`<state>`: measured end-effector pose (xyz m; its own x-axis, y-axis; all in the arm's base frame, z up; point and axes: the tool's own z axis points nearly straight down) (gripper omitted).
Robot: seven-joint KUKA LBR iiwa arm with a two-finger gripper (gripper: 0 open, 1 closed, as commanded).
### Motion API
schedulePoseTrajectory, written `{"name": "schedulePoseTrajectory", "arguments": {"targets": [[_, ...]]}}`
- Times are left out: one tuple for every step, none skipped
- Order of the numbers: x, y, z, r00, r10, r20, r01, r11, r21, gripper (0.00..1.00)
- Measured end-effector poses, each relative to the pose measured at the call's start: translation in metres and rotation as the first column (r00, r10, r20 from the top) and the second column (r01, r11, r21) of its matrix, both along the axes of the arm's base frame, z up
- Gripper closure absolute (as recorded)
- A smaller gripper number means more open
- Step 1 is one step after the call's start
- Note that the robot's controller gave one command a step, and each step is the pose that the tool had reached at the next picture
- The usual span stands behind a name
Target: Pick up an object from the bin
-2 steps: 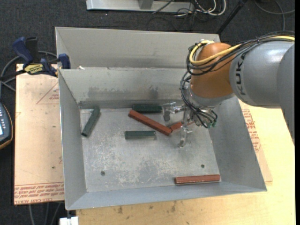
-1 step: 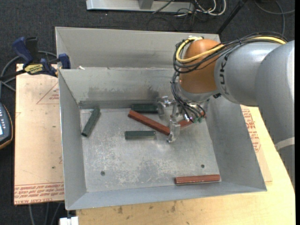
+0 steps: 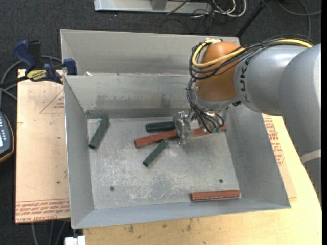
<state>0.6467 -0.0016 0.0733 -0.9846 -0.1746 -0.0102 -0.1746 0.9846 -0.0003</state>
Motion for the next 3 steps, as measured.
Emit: {"name": "schedulePoseTrajectory", "arguments": {"targets": [[0.000, -0.017, -0.001, 0.789, -0.615, -0.007, 0.615, 0.789, 0.004, 1.00], [0.000, -0.085, 0.002, 0.833, -0.553, -0.003, 0.553, 0.833, 0.001, 1.00], [0.008, -0.067, 0.043, 0.999, -0.055, -0.003, 0.055, 0.999, -0.001, 1.00]]}}
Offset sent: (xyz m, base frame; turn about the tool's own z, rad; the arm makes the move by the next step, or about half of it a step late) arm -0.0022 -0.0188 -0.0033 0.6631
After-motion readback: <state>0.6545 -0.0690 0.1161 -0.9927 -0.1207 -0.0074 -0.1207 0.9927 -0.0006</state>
